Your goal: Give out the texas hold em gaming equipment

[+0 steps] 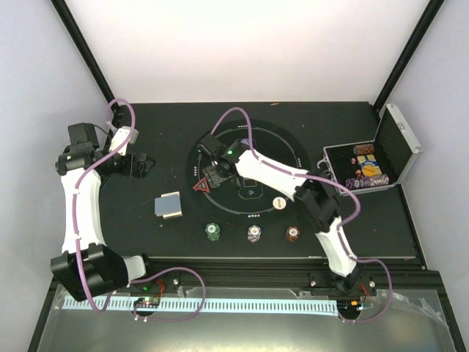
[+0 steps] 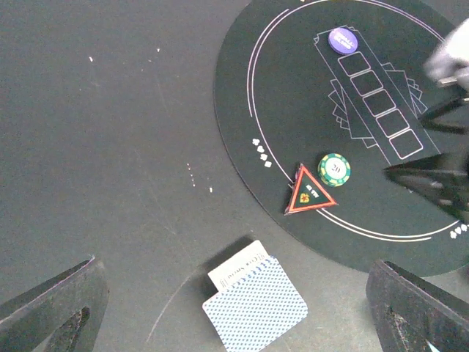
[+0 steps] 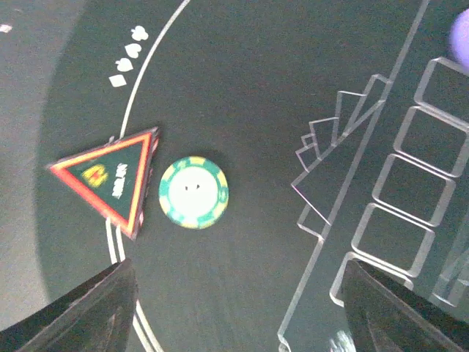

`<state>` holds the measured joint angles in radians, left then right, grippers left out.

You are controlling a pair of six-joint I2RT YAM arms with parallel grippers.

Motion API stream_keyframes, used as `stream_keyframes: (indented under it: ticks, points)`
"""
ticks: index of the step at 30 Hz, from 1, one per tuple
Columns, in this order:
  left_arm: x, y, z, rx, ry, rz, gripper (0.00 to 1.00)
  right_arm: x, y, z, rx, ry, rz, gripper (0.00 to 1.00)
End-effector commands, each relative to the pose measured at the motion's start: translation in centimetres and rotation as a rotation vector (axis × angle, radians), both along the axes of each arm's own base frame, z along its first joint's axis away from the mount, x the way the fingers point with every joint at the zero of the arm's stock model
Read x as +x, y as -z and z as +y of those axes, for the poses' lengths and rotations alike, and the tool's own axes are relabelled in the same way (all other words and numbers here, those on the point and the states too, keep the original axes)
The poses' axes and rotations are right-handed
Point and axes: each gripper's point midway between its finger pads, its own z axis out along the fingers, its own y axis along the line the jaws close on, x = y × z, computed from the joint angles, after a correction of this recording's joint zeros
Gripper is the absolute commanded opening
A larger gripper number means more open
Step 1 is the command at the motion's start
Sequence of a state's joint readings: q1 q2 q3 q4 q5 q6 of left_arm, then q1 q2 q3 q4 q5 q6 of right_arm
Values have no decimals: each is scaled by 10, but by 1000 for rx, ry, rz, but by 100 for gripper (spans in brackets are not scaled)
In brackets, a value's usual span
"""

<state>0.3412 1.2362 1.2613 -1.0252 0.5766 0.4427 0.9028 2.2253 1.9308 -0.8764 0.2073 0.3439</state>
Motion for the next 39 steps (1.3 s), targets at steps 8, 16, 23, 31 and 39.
stream_keyframes:
  ticks: [8,16,23,31,39]
  points:
    - [-7,-22,-4,2,14,-51,99,-142,-44,2,88,-152,-38,93]
    - [-8,-25,-6,-8,14,-57,99,-191,-6,17,83,-227,72,99]
    - [-9,-26,-6,-1,16,-64,99,-198,19,24,49,-267,125,90]
    - [-8,-27,-7,-5,18,-68,99,-198,35,25,20,-260,141,69]
    - [-8,-28,-7,-1,19,-73,99,-195,35,28,27,-255,131,59]
